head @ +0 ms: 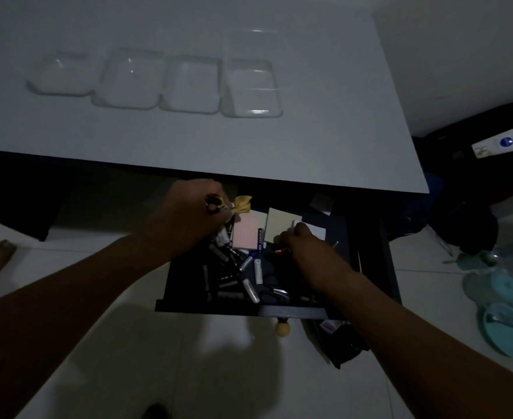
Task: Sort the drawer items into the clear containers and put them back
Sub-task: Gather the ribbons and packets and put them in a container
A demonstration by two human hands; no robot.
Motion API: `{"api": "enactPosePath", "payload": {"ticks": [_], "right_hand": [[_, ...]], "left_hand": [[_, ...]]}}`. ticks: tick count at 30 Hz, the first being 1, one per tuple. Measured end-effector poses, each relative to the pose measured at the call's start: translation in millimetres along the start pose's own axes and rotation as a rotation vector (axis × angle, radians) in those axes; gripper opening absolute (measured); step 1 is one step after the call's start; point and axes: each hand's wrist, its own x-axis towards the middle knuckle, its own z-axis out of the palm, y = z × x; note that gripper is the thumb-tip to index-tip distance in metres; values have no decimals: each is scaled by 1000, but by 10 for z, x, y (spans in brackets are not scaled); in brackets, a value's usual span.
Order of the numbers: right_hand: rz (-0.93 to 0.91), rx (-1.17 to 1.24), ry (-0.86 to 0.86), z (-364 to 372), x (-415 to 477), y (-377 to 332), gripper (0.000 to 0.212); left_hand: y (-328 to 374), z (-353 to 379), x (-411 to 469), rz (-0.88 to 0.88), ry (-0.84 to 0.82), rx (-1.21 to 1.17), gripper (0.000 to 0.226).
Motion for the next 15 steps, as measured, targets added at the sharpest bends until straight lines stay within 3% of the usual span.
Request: {"api": "enactPosePath", "payload": {"ticks": [4, 8, 15], "right_hand": [[-10, 6, -27, 79, 17, -102, 47], [14, -49, -30, 140, 24, -177, 40], [28, 20, 14, 230, 38, -155, 29]], "left_hand": [[-96, 0, -45, -89, 117, -74, 8], [-44, -5, -58, -227, 84, -210, 13], [-8, 31, -76, -316, 113, -235, 15]]}}
